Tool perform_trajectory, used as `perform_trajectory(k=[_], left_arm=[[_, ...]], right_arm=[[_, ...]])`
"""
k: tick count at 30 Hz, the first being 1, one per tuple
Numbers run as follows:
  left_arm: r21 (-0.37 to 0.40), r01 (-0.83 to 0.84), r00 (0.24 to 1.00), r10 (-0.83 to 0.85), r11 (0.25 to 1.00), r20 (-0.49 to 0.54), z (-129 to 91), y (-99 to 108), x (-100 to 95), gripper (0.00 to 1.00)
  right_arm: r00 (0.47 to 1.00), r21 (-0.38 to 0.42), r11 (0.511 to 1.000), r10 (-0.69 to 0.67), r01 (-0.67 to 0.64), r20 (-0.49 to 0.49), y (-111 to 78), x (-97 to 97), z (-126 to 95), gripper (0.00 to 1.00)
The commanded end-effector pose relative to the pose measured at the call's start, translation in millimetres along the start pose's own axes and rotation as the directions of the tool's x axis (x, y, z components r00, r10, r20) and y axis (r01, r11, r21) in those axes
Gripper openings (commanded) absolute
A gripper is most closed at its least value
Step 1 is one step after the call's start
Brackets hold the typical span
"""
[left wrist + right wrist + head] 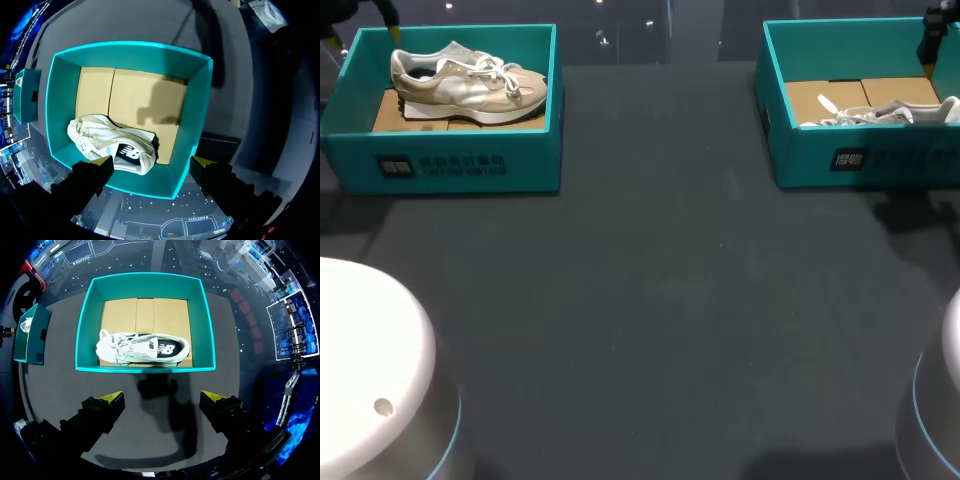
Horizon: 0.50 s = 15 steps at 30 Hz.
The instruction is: Take the shoe out of the shoebox, open the shoe tongue, remove and reinsert the insole, then place the shoe into the shoebox
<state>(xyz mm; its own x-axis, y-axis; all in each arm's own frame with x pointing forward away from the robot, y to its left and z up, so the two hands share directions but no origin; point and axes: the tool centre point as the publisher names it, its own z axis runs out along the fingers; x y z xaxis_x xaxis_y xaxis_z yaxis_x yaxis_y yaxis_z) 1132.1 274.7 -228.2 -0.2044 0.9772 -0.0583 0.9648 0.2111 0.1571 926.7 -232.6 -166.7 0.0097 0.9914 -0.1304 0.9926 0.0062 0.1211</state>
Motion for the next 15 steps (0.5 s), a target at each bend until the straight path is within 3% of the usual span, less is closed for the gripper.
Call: perform_trajectory(k=[1, 7, 15], left_arm=[[0.017, -0.002, 1.0, 0.002, 1.0, -0.003, 0, 6, -0.8, 1.0], [0.082, -0.072, 0.997, 0.072, 0.994, 0.01, 18, 24, -12.1, 1.0], [0.083, -0.163, 0.986, 0.165, 0.983, -0.014, 43, 40, -16.7, 1.0]], right_arm=[[1.0, 0.0, 1.0, 0.0, 0.0, 0.0, -0.1, -0.2, 0, 1.0], [1.0, 0.0, 1.0, 0.0, 0.0, 0.0, -0.1, -0.2, 0, 1.0], [1.0, 0.0, 1.0, 0.0, 0.0, 0.0, -0.1, -0.2, 0, 1.0]])
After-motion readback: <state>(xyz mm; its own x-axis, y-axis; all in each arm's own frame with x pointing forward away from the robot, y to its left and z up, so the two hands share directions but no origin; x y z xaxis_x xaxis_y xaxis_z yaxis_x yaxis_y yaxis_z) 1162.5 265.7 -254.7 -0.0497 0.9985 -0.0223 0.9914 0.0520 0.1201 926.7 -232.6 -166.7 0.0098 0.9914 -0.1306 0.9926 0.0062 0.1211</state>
